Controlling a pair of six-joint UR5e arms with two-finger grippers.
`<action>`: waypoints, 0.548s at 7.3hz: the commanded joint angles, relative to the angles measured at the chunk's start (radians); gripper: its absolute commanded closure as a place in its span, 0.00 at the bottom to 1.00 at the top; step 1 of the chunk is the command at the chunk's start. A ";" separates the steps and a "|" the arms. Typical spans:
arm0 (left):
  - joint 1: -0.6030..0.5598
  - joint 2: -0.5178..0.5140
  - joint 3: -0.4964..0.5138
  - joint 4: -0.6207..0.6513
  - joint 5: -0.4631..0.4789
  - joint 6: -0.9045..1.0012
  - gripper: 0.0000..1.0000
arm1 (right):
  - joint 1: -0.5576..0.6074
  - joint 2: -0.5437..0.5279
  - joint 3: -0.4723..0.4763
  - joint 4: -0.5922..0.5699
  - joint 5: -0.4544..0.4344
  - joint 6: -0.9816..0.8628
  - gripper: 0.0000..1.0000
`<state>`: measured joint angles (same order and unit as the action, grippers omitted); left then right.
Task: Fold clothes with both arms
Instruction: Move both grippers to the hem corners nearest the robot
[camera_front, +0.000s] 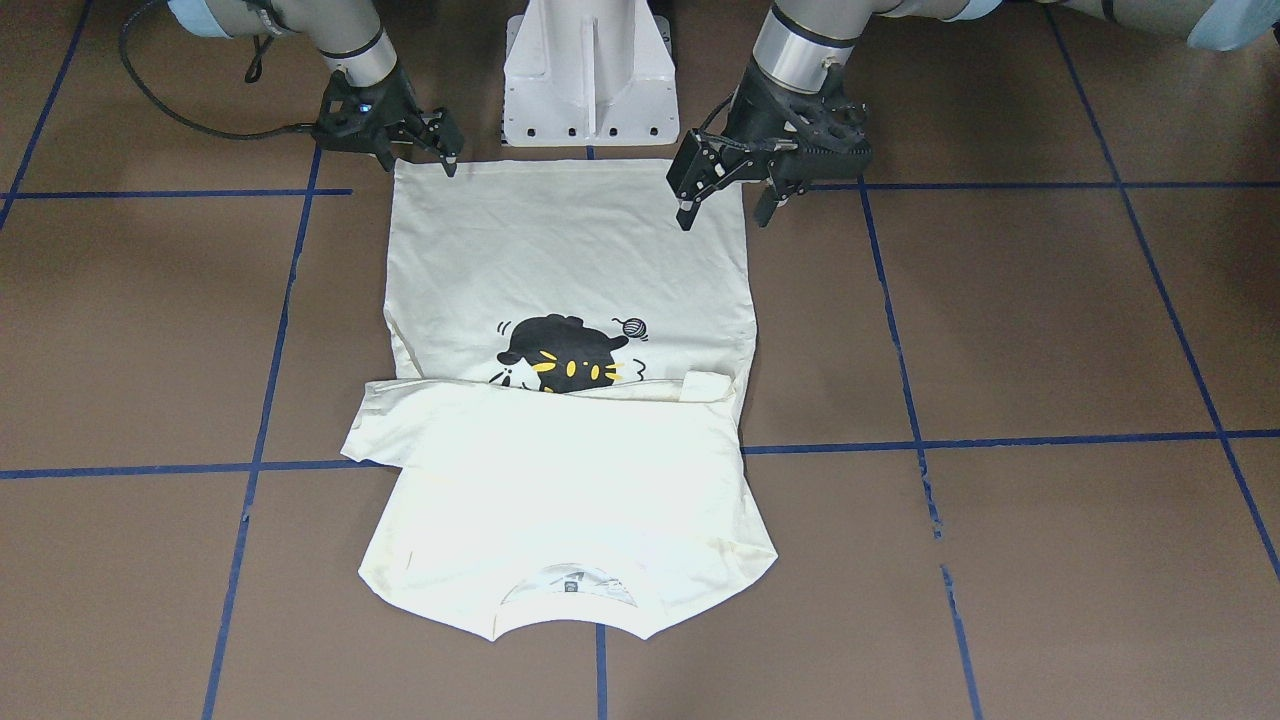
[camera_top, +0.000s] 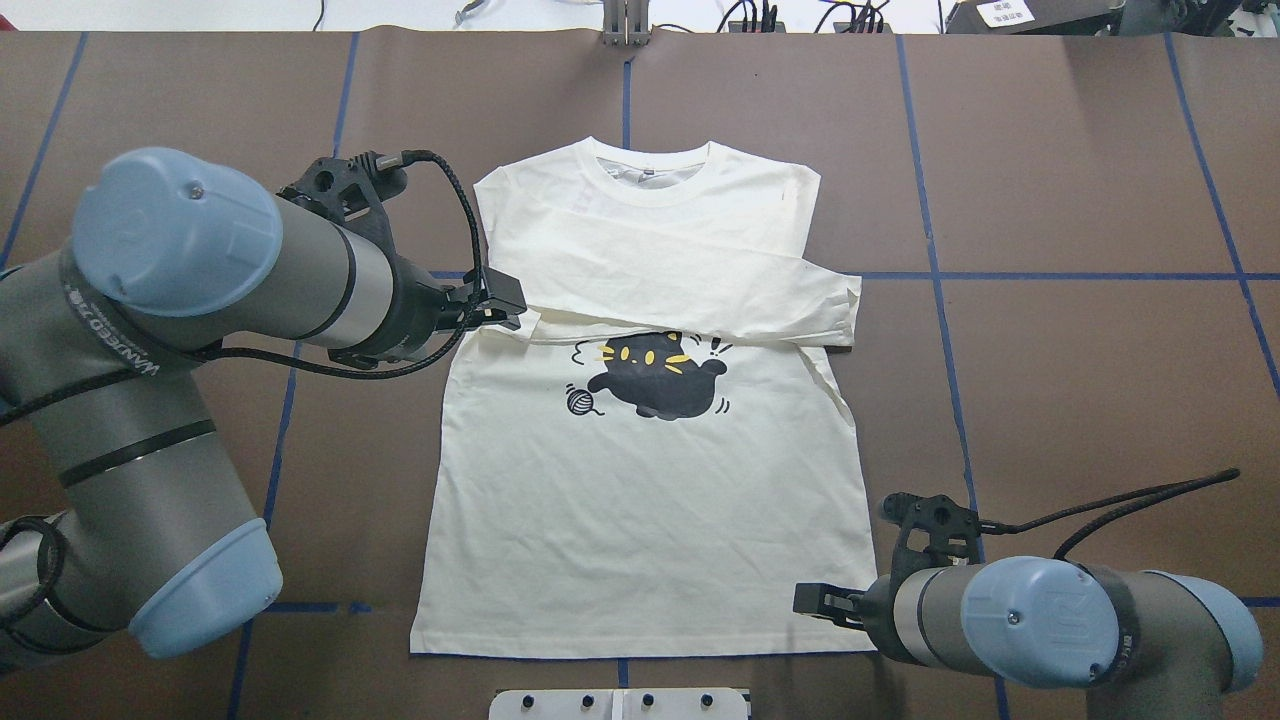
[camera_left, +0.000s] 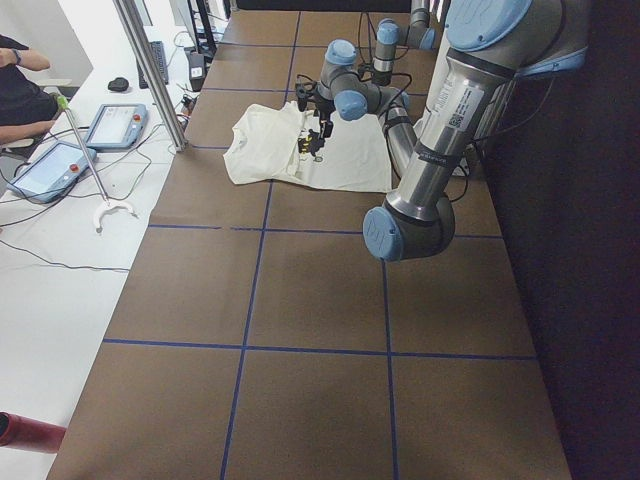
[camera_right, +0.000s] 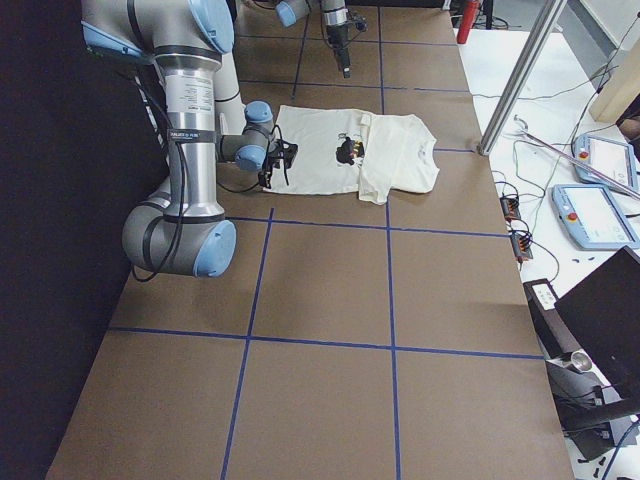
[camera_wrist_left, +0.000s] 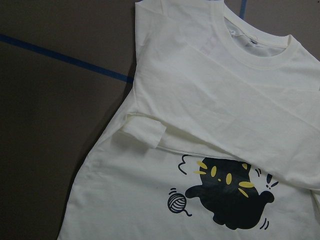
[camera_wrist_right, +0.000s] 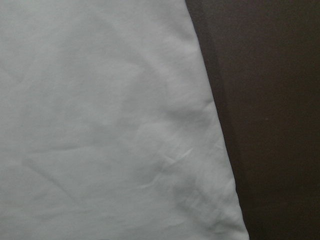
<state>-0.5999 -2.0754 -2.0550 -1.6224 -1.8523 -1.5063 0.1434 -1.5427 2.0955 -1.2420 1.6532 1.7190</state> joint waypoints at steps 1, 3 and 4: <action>0.000 -0.002 0.001 -0.002 0.001 0.000 0.00 | -0.001 -0.019 -0.003 -0.001 0.003 0.002 0.00; 0.002 -0.005 -0.001 -0.002 0.001 0.000 0.00 | -0.001 -0.036 -0.018 0.000 0.004 0.004 0.01; 0.002 -0.005 -0.001 -0.002 0.001 0.000 0.00 | -0.002 -0.036 -0.023 -0.001 0.003 0.004 0.05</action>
<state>-0.5985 -2.0795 -2.0552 -1.6244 -1.8515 -1.5064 0.1422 -1.5750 2.0808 -1.2421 1.6570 1.7221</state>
